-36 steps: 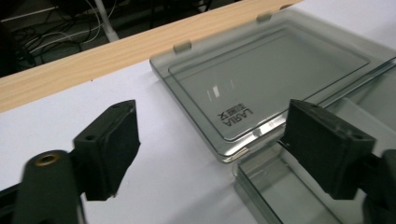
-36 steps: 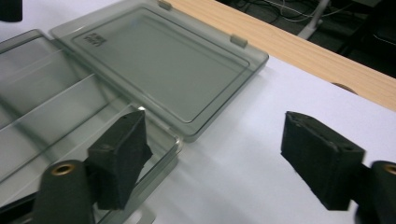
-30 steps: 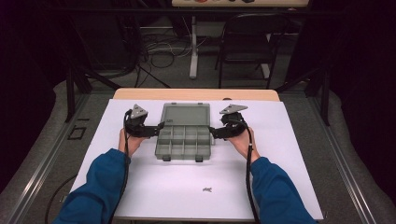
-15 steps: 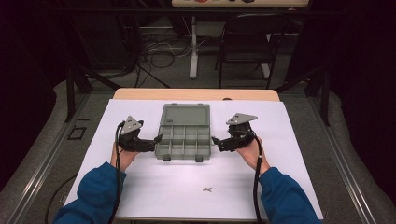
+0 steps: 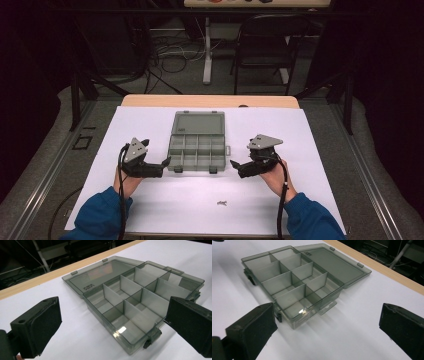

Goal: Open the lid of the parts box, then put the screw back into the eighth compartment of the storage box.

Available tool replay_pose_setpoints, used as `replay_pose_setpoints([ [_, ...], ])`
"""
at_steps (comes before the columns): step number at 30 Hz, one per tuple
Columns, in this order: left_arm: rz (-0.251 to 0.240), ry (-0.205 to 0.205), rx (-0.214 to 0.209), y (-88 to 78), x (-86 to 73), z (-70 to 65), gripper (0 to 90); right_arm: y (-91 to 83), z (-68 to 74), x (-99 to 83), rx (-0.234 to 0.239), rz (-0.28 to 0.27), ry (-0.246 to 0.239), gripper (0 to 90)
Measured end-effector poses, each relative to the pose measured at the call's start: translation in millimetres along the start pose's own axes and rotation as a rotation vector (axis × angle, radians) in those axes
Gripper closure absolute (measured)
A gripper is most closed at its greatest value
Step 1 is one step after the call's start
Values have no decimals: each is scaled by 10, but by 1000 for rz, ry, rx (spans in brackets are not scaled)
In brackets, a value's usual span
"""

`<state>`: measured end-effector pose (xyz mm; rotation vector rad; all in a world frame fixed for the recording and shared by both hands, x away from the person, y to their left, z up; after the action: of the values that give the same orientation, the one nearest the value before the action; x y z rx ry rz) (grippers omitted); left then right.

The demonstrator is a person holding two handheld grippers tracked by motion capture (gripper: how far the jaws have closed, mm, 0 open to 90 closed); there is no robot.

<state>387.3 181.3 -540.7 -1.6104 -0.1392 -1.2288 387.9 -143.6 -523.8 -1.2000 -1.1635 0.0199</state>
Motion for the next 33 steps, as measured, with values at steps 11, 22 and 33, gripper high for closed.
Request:
replay_pose_setpoints([
  [11, -5, -15, 14, -57, -168, -56, 0, -141, 186, -296, 25, -17, -11, 0],
  [22, -6, 8, 24, -73, -185, -86, 0, -172, 329, -374, 32, -23, -58, 0],
  [33, -6, 6, 20, -56, -204, -70, 0, -150, 357, -401, 34, 24, -94, 0],
])
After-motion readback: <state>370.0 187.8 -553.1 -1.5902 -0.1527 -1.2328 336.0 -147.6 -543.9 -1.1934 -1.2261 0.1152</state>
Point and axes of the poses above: each handheld gripper's, and its own axes: y roughly forward along the jaws, x roughly out of its top, z roughly to its left, the point moved 6 cm from there along y, roughly forward along the jaws, and after that the axes turned 15 degrees about z, right-handed, at the moved point
